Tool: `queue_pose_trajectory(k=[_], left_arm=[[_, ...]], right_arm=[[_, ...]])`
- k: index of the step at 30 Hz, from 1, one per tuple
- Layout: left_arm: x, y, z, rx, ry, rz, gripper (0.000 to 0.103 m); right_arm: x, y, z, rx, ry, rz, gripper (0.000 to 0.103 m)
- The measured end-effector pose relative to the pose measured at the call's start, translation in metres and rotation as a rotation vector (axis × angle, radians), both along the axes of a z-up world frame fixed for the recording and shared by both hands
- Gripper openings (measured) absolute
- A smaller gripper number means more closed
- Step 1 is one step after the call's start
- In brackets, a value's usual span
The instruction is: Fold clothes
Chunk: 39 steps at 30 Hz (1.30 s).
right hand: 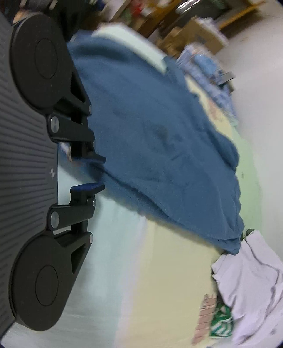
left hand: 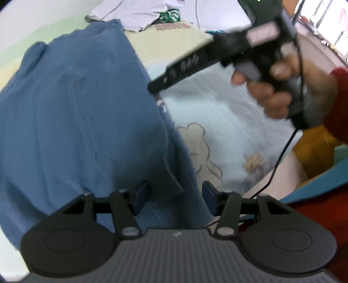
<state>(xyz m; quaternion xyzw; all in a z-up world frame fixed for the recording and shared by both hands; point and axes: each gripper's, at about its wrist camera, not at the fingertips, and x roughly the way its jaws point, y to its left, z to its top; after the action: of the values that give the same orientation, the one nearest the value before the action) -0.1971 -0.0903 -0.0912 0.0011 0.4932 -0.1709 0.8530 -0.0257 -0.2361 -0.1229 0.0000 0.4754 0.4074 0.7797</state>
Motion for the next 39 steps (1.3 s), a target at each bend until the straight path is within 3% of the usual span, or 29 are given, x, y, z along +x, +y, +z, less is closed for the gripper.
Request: queue_pose_trajectory(k=[6,11,14,20,22,24,29,35,39], left_arm=[[-0.003,0.007,0.004,0.027,-0.009,0.033,0.060],[0.004,0.013,0.000,0.044,-0.005,0.066,0.060],[0.006,0.012,-0.007,0.038,0.017,0.070,0.060],[0.006,0.006,-0.015,0.007,0.050,0.046,0.060],[0.007,0.006,-0.017,-0.006,0.060,0.048,0.060],[0.007,0.006,-0.019,-0.012,0.067,0.050,0.060],[0.008,0.007,-0.013,-0.034,0.062,0.042,0.060],[0.011,0.008,-0.006,-0.048,0.045,0.032,0.061],[0.013,0.008,-0.001,-0.058,0.033,0.026,0.064]], right_arm=[[-0.025,0.000,-0.005,0.000,0.148,0.070,0.022],[-0.042,0.007,-0.011,-0.036,0.150,0.096,0.023],[-0.040,0.005,0.001,0.010,0.134,0.086,0.025],[-0.045,0.019,-0.012,-0.015,0.210,0.108,0.025],[-0.045,0.017,-0.015,0.006,0.223,0.084,0.019],[-0.044,0.019,-0.013,0.008,0.226,0.082,0.004],[-0.049,0.005,0.000,0.001,0.180,0.118,0.004],[-0.045,0.004,-0.015,-0.038,0.212,0.127,0.003],[-0.038,-0.003,-0.001,-0.024,0.163,0.110,0.015]])
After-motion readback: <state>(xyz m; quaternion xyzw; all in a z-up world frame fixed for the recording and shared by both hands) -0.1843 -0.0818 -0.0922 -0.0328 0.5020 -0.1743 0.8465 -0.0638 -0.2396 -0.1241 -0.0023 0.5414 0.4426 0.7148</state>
